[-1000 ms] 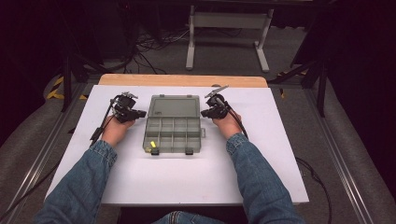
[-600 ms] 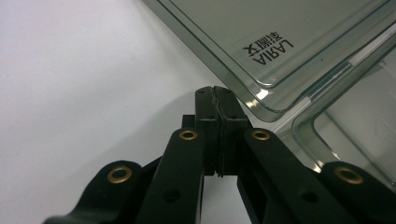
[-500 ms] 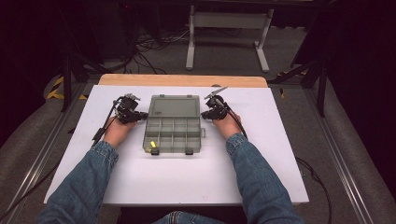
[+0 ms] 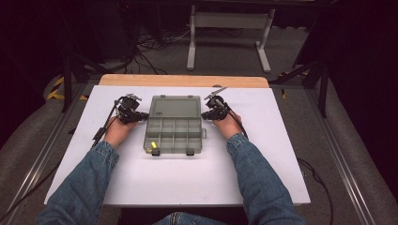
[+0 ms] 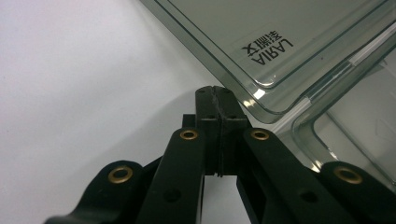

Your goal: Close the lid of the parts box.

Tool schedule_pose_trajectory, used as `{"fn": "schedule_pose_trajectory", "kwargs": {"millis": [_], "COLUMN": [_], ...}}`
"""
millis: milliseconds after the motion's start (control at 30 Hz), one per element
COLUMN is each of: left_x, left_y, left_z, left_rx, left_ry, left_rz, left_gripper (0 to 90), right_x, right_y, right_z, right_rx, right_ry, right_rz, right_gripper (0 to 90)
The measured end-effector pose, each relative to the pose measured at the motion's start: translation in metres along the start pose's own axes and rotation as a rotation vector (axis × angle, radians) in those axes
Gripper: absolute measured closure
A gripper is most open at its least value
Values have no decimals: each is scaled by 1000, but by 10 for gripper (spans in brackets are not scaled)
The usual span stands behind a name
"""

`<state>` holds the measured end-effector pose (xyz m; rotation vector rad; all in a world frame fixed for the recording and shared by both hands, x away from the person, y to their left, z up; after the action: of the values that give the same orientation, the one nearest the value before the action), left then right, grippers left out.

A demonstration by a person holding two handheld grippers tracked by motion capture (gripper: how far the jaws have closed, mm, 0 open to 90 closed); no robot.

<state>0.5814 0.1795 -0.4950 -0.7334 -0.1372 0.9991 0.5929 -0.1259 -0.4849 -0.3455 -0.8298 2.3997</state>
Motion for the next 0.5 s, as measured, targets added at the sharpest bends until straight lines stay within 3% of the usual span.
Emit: {"fn": "schedule_pose_trajectory", "kwargs": {"millis": [500], "left_x": [1], "left_y": [-2], "left_z": [-1], "left_rx": [18], "left_ry": [-5], "left_rz": [4], "left_gripper": [895], "right_x": [-1], "right_y": [-2], "right_z": [-2], "right_rx": [4], "right_ry": [13], "right_rz": [12], "right_gripper": [900]}}
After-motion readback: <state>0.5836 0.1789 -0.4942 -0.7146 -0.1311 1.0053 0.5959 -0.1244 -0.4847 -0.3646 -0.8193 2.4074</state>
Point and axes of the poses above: each handheld gripper's, and its own axes: z roughly backward along the jaws, y roughly out of its underside, x roughly to its left, the point moved 5 cm from there along -z, roughly forward along the jaws, and after that the axes turned 7 degrees about z, right-handed, at the moved point
